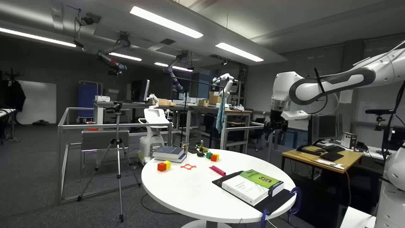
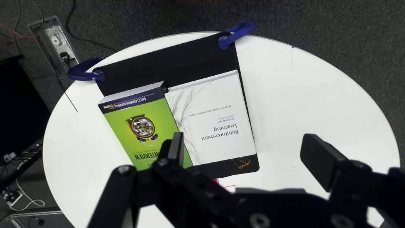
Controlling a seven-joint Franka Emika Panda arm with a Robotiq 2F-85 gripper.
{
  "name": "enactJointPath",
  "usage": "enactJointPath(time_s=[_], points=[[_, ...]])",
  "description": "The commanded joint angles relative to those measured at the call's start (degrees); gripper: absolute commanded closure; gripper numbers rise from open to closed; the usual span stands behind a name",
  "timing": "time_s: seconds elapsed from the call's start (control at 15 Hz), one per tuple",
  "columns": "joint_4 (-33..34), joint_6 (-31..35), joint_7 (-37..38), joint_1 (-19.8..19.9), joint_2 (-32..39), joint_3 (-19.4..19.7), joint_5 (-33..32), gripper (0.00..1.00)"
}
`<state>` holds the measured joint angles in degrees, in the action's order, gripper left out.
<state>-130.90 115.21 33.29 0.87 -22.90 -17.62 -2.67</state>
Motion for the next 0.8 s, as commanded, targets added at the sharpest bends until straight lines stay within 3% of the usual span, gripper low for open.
enactJointPath(time_s=[0.0,0.73], points=[[0.15,-0.2,0.49,-1.5,0.21,1.31,-0.62,0.0],[2.66,2.47,-4.18,-0.76,7.11,8.13,3.01,0.0]])
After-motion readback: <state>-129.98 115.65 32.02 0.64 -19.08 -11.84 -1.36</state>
